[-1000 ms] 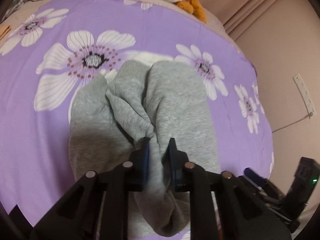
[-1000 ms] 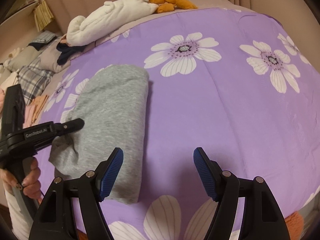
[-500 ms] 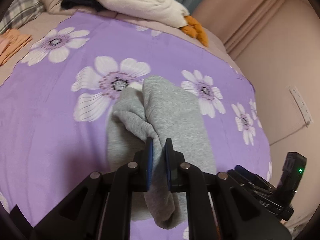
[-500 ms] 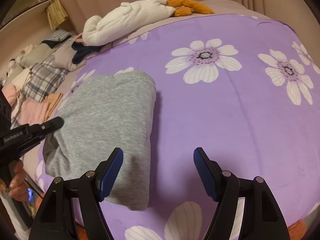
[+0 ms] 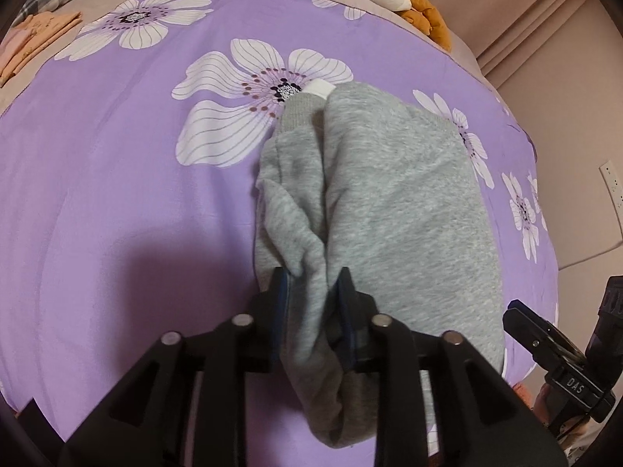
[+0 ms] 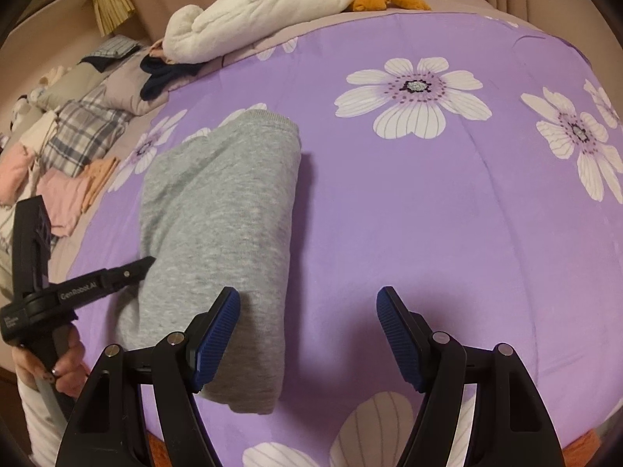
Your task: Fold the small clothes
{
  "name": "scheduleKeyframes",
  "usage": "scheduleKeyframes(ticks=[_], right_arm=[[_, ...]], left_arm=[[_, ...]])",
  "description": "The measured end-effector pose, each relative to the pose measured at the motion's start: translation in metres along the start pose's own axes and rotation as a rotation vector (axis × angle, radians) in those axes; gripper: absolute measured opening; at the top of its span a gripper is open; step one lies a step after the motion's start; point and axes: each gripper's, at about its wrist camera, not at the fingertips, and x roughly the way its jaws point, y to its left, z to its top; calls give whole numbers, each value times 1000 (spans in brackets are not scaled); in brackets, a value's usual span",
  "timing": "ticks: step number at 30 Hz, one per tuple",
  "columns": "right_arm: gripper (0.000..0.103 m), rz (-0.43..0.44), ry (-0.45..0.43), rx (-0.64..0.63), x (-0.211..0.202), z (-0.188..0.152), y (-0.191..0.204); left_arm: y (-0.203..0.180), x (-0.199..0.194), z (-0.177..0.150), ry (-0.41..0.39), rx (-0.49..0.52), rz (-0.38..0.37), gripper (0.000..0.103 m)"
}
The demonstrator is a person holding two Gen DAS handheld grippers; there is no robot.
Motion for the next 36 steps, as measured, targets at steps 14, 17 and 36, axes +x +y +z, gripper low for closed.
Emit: scheduleKeyframes(ticks=[14,17,36], right_arm=[[94,75,-1,10,11,17,4],[94,109,27,8,24,22,9],[59,402,176,131,86,33,12]], left_arm=[[-1,-20,4,-28,10,-152,93],[-5,-4,-4,19,35,-154,93],[-19,29,-9,103,-28,-311,46]])
